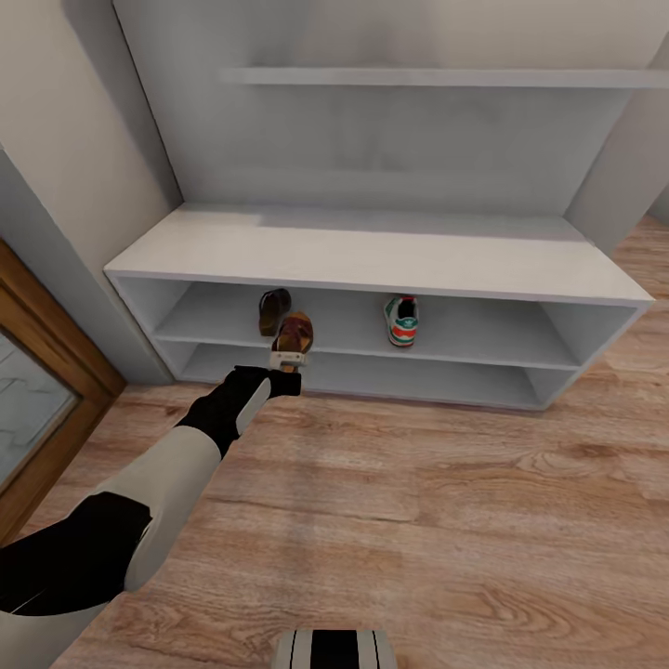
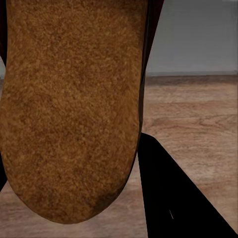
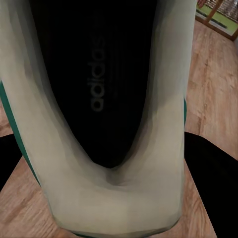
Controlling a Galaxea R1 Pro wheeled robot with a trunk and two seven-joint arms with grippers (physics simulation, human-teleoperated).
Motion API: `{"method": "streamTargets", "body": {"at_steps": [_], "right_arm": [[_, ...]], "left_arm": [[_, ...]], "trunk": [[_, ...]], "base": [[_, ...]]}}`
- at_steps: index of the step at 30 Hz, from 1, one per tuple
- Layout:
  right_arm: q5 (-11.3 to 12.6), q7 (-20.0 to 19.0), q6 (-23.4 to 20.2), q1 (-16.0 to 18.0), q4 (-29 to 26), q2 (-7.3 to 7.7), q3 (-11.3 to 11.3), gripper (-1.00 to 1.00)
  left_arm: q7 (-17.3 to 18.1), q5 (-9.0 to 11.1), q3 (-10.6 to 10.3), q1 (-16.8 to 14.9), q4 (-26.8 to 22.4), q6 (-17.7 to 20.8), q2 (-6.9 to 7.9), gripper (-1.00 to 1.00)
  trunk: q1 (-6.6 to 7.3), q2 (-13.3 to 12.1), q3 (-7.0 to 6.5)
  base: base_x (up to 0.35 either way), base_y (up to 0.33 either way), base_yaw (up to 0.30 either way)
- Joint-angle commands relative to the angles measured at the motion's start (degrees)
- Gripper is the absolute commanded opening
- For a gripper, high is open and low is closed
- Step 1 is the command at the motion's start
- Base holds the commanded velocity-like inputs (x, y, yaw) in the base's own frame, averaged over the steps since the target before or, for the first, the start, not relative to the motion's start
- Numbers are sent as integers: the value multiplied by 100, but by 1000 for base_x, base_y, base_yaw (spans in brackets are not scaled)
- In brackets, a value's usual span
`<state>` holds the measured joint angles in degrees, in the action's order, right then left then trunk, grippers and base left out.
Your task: Pick up the two gym shoes and the two sandals from the corridor floor and place them onto the hallstand (shoe rack) in the corridor, making sure they are on the rack and not on the floor. Arrange them so the two gym shoes are next to each other and the two sandals are next to each other.
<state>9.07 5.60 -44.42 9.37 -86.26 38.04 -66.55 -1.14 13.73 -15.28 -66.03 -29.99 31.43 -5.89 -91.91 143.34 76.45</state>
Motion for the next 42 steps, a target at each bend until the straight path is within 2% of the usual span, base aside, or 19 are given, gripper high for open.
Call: {"method": "streamTargets", "body": {"at_steps": [1,6,14,33,42], "right_arm": [[60,58,-23,3,-5,2,2,-100],[60,57,-23,3,-5,2,2,-100],[60,56,-23,3,-6,-14,10,-100],[60,63,-23,3,-5,-16,10,-100],[60,62,-23,3,-5,-16,10,-100]], "left_arm": [[-1,18,-20,-1,-7,25,2,-100],[7,28,-23,34,-7,22,0,-100],[8,33,-22,386,-7,-87,0,-100],[0,7,-22,425,-7,-105,0,-100],[0,7,-31,522,-7,-642,-5,-100]], "trunk": [[1,2,4],[1,2,4],[1,2,4],[1,2,4],[1,2,4]], "base": [[34,0,0],[9,0,0],[5,0,0],[199,0,0],[32,0,0]]}}
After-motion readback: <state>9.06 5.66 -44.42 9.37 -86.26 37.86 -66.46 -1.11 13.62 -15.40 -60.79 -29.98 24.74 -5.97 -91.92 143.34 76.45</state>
